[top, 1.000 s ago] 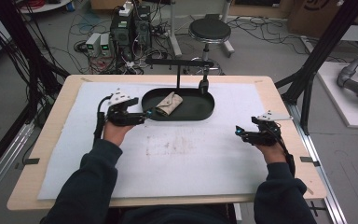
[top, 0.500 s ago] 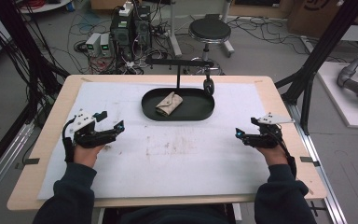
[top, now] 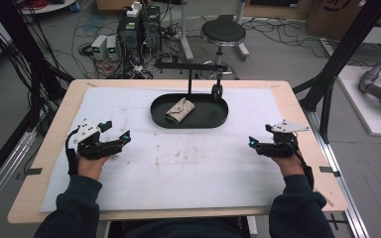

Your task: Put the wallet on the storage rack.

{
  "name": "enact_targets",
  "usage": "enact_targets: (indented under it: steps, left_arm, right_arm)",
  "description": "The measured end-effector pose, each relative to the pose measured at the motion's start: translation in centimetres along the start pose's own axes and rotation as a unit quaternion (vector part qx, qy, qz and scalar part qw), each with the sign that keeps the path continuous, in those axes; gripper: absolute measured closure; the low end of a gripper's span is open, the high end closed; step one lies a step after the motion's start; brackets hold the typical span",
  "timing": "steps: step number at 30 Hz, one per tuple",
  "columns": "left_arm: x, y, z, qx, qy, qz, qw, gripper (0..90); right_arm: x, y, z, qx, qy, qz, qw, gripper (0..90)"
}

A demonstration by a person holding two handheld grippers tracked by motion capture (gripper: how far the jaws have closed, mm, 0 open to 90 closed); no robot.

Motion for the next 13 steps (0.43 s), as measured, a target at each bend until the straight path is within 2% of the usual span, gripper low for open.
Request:
enact_targets:
  steps: [13]
  left_arm:
    - [-0.13,0.1,-0.54,0.014,0.008,0.001,0.9999,20.1]
  right_arm:
    - [-0.01,-0.22,0.15,0.001,0.006,-0.003,1.0,20.3]
Point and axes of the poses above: each handheld gripper's, and its own axes: y roughly backward along the jaws, x roughly out of its top, z roughly to its right, the point moved 3 cm from there along -y, roughly forward along the jaws, and after that the axes turned 10 degrees about x, right-handed, at the moved point
